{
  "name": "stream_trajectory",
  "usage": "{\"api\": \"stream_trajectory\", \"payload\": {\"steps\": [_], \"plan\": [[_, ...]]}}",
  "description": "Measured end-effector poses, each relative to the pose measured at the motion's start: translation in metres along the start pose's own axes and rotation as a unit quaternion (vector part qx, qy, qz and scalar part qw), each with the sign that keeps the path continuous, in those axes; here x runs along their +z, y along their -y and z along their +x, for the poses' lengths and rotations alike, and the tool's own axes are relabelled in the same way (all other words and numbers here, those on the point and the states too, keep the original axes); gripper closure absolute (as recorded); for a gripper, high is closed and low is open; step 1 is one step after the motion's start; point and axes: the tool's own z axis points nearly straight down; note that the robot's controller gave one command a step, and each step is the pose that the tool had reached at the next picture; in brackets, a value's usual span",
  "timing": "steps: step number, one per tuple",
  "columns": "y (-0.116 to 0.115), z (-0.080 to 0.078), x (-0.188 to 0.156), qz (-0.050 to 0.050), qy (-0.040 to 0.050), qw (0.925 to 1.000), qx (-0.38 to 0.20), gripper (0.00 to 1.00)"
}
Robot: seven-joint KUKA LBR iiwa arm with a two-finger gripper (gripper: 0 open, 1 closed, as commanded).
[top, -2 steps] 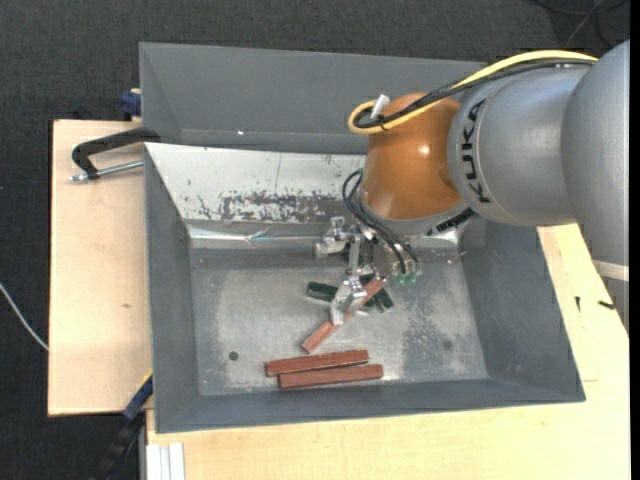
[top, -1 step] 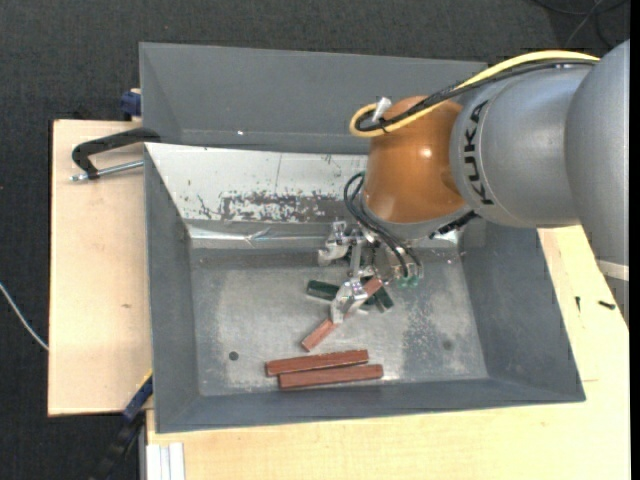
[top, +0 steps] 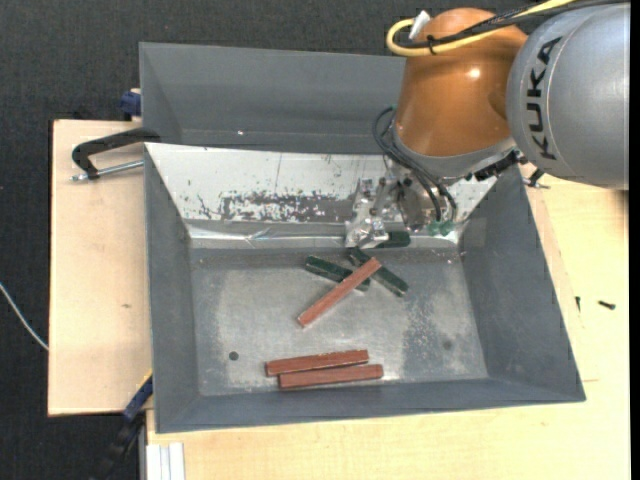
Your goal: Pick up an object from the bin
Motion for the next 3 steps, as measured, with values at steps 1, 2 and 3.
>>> {"api": "stream_trajectory", "payload": {"steps": [1, 2, 3], "plan": [[0.0001, 0.0002, 0.0004, 0.000, -0.0005, 1.0000, 0.000, 0.00], [0.0001, 0.0002, 0.0004, 0.000, -0.0005, 1.0000, 0.000, 0.00], [0.0001, -0.0002, 0.0023, 0.000, 0.0001, 1.0000, 0.000, 0.00]]}}
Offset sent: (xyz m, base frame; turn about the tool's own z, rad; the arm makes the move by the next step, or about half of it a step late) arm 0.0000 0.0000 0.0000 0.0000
